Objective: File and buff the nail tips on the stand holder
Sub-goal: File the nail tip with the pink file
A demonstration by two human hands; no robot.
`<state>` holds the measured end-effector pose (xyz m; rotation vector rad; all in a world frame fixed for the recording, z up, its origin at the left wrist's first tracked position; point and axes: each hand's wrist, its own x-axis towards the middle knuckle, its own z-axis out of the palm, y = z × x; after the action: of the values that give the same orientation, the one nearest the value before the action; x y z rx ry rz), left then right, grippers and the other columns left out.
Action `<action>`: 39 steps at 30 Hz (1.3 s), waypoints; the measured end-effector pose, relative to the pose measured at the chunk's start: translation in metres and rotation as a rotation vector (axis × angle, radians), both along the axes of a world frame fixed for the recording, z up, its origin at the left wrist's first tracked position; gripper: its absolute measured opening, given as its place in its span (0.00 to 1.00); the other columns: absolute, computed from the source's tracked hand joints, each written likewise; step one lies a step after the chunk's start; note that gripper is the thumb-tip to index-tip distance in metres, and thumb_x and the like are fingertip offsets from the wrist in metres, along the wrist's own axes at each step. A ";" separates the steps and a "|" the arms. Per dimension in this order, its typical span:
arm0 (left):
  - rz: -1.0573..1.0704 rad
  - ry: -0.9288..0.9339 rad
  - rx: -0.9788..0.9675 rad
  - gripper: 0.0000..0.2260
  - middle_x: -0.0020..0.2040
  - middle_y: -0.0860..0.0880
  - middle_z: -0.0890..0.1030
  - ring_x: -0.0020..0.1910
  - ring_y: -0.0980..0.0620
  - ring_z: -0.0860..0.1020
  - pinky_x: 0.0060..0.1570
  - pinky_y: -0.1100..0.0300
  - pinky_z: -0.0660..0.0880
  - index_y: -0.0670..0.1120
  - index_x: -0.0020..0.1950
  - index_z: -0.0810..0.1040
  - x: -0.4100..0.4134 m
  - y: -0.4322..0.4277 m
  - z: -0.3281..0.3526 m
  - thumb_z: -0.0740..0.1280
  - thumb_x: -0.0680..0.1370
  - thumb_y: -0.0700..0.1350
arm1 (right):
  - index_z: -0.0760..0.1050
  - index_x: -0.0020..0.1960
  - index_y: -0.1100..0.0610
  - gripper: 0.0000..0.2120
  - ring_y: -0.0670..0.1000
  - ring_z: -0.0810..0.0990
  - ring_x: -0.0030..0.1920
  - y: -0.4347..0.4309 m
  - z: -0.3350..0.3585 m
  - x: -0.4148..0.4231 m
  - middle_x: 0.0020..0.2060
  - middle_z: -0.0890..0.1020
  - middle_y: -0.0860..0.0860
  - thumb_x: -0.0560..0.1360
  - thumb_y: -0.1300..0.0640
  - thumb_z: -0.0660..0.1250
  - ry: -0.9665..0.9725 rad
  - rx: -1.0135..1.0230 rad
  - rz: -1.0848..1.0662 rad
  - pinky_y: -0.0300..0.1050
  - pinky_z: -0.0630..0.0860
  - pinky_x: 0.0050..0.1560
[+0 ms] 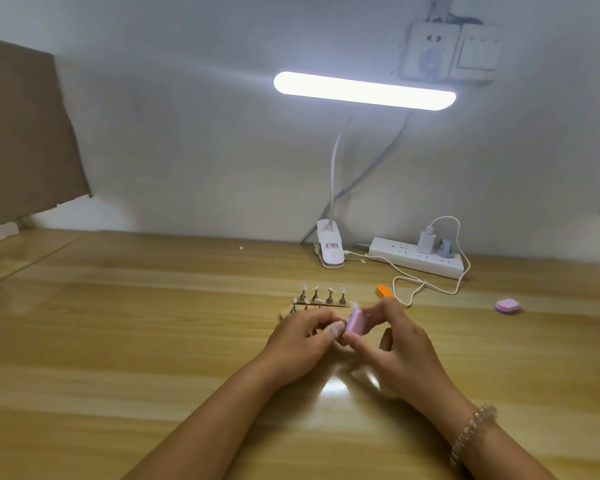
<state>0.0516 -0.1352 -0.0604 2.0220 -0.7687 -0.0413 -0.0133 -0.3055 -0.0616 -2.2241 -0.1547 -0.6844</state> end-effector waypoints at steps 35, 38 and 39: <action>-0.014 0.062 -0.036 0.07 0.45 0.55 0.84 0.43 0.51 0.80 0.47 0.47 0.79 0.60 0.45 0.81 0.000 -0.001 -0.001 0.64 0.78 0.52 | 0.78 0.46 0.47 0.10 0.43 0.74 0.32 0.003 0.005 -0.003 0.41 0.83 0.42 0.69 0.46 0.75 0.008 0.034 -0.027 0.38 0.68 0.35; -0.024 0.048 -0.041 0.08 0.44 0.58 0.84 0.47 0.49 0.82 0.51 0.48 0.77 0.61 0.44 0.81 0.001 0.000 -0.001 0.63 0.78 0.50 | 0.77 0.44 0.47 0.12 0.43 0.73 0.30 0.004 0.004 -0.004 0.40 0.82 0.41 0.68 0.43 0.75 0.016 0.032 -0.012 0.38 0.68 0.33; -0.021 0.043 -0.037 0.10 0.42 0.59 0.83 0.46 0.50 0.81 0.51 0.48 0.76 0.61 0.43 0.80 0.002 0.000 -0.002 0.64 0.80 0.48 | 0.77 0.44 0.47 0.12 0.43 0.75 0.31 0.003 0.004 -0.003 0.40 0.82 0.41 0.67 0.42 0.74 0.014 0.047 -0.042 0.40 0.69 0.34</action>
<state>0.0539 -0.1357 -0.0622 1.9719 -0.7584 -0.0812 -0.0158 -0.3027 -0.0575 -2.1921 -0.0836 -0.6882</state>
